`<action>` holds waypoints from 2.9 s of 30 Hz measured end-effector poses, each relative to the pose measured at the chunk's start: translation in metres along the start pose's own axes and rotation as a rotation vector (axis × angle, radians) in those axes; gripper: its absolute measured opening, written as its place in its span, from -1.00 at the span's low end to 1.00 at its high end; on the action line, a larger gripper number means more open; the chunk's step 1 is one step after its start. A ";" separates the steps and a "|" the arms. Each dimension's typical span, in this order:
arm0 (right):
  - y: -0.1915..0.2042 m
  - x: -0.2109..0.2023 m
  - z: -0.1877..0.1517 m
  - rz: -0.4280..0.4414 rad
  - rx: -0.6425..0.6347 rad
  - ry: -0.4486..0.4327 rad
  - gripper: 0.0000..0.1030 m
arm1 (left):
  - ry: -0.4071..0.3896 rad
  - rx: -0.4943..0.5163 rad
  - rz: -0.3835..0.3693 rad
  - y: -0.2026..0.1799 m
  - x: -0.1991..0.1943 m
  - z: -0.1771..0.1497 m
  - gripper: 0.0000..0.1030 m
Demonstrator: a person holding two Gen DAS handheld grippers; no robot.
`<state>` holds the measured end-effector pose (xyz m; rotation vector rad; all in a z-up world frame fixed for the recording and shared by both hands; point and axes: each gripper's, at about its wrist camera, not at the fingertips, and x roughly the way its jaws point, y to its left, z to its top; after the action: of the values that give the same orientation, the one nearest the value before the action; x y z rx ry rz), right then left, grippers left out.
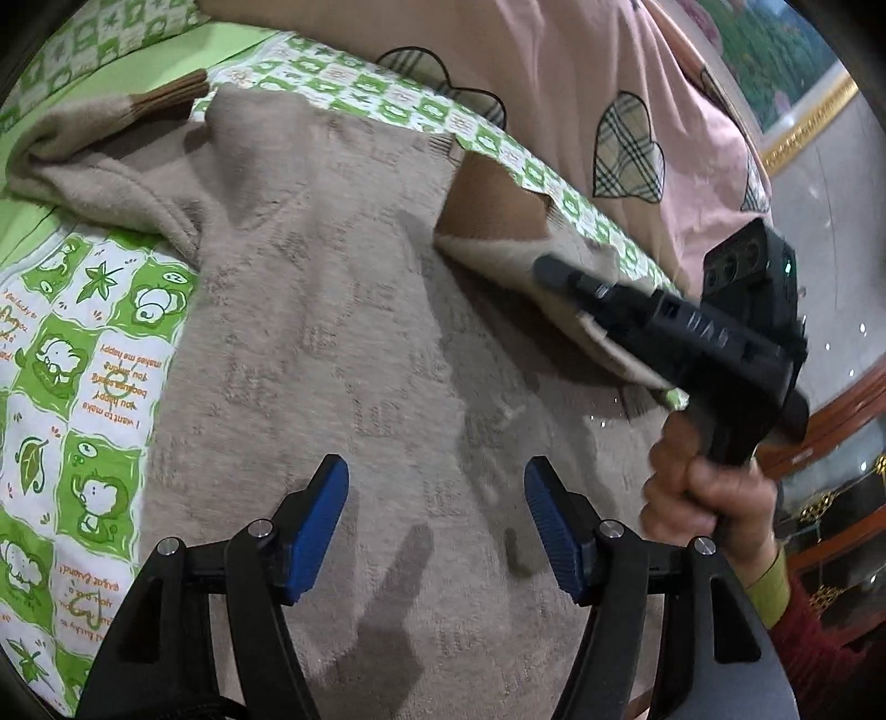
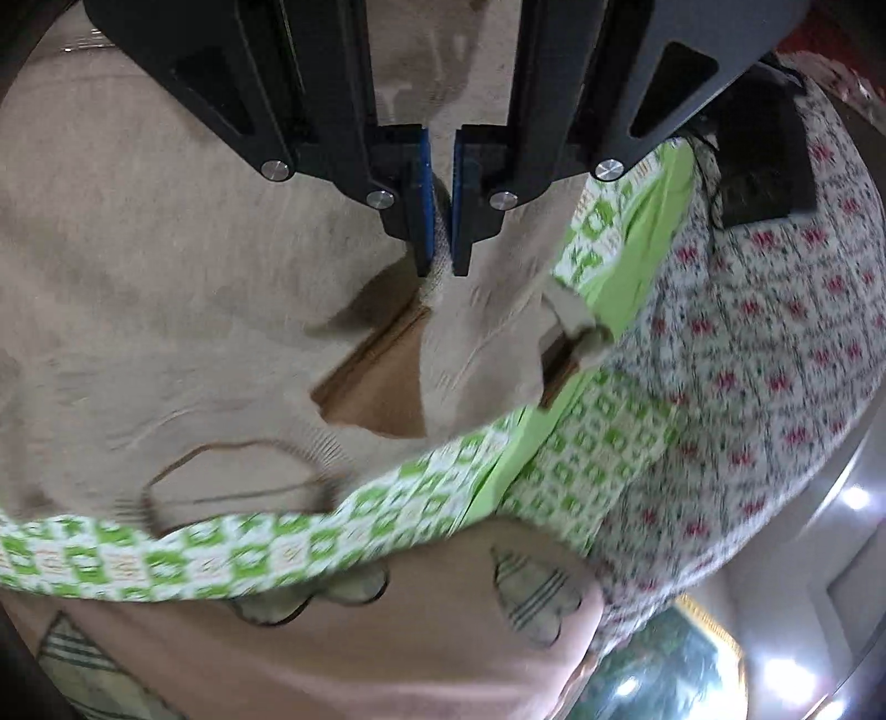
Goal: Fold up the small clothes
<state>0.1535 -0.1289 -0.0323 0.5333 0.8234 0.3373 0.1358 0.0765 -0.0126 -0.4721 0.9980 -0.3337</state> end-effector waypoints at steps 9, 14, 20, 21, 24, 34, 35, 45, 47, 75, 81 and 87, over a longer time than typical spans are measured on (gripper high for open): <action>-0.014 -0.018 -0.015 0.003 0.057 0.035 -0.18 | 0.019 -0.064 -0.069 0.000 0.041 0.038 0.46; -0.040 -0.079 -0.020 -0.068 0.143 -0.077 -0.18 | -0.017 -0.175 -0.078 0.011 0.070 0.060 0.24; -0.070 -0.134 -0.031 -0.185 0.219 -0.149 -0.14 | -0.086 -0.083 -0.038 -0.007 0.070 0.074 -0.89; -0.074 -0.139 -0.030 -0.205 0.224 -0.155 -0.13 | -0.134 -0.064 -0.031 -0.011 0.055 0.073 -0.89; -0.096 -0.165 -0.029 -0.295 0.250 -0.189 -0.01 | -0.223 -0.062 0.028 0.004 0.021 0.075 -0.89; -0.163 -0.159 0.025 -0.445 0.343 -0.165 0.06 | -0.148 -0.104 0.059 0.031 0.029 0.055 -0.88; -0.167 -0.150 0.034 -0.456 0.329 -0.144 0.08 | -0.140 -0.113 0.059 0.033 0.031 0.052 -0.88; -0.202 -0.129 0.052 -0.488 0.315 -0.053 -0.85 | -0.107 -0.066 0.040 0.014 0.043 0.048 -0.88; -0.203 -0.140 0.051 -0.514 0.311 -0.077 -0.85 | -0.103 -0.055 0.054 0.011 0.049 0.047 -0.88; -0.101 -0.132 -0.009 -0.388 0.212 -0.064 0.00 | -0.282 0.088 0.407 0.068 -0.056 0.091 0.50; -0.071 -0.120 -0.033 -0.306 0.243 -0.069 0.00 | -0.213 0.163 0.600 0.101 -0.026 0.146 0.63; -0.065 -0.111 -0.042 -0.300 0.258 -0.039 0.00 | -0.202 0.040 0.552 0.144 -0.013 0.173 -0.76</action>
<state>0.0560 -0.2222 -0.0262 0.6433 0.9007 -0.0565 0.2860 0.2444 0.0005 -0.1750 0.8824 0.1868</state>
